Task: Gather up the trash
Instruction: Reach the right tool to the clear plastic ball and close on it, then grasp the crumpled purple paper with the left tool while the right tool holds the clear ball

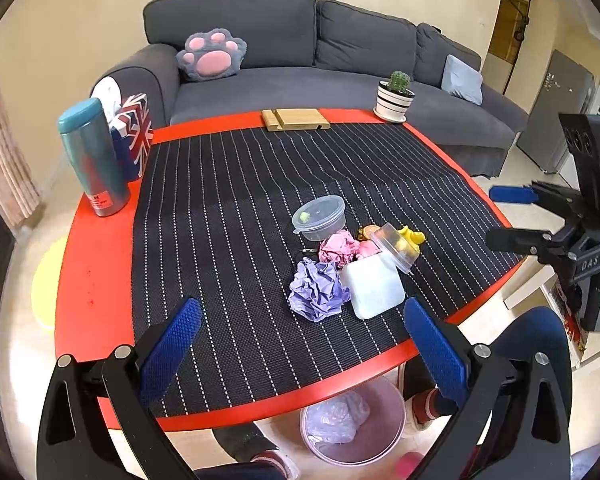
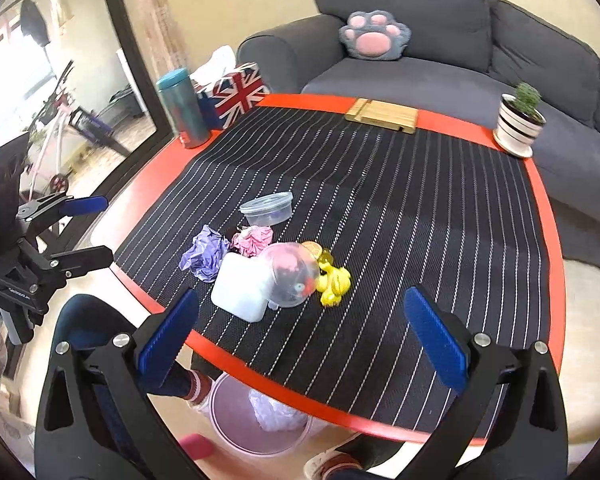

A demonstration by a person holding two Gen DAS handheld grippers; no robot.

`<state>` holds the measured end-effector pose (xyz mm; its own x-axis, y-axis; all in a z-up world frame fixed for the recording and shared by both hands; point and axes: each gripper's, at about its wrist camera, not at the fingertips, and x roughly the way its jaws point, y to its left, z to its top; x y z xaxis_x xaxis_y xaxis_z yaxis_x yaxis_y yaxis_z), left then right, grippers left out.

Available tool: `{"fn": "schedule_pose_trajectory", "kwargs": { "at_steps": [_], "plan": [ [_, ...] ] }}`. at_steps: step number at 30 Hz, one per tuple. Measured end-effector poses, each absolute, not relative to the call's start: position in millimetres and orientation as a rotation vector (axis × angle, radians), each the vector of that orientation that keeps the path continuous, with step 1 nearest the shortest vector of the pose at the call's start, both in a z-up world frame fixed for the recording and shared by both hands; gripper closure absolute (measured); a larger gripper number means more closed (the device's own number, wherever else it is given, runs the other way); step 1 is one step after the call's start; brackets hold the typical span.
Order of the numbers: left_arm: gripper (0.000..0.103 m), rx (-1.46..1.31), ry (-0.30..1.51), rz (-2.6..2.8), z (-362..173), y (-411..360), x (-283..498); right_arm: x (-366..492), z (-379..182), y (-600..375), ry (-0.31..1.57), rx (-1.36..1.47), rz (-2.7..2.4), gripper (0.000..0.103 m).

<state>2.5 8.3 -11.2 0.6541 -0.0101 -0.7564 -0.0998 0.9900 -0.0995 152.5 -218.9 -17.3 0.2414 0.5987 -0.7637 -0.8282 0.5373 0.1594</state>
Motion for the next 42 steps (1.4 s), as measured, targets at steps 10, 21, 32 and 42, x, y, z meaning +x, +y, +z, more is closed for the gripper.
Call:
{"fn": "schedule_pose_trajectory", "kwargs": {
  "at_steps": [10, 21, 32, 42],
  "plan": [
    [0.006, -0.143, 0.868, 0.064, -14.7, 13.2, 2.4, 172.9, -31.3, -177.6, 0.913, -0.471, 1.218, 0.003],
    [0.006, -0.156, 0.879, 0.083, -18.6, 19.7, 3.3, 189.2, -67.5, -146.0, 1.010, -0.618, 1.343, 0.012],
    [0.006, -0.172, 0.894, 0.088, -25.5, 23.8, 4.0, 191.5, -90.3, -132.3, 1.044, -0.694, 1.354, 0.036],
    [0.006, -0.173, 0.893, 0.083, -26.4, 22.6, 4.9, 194.4, -81.5, -134.5, 1.024, -0.659, 1.336, 0.044]
  ]
}}
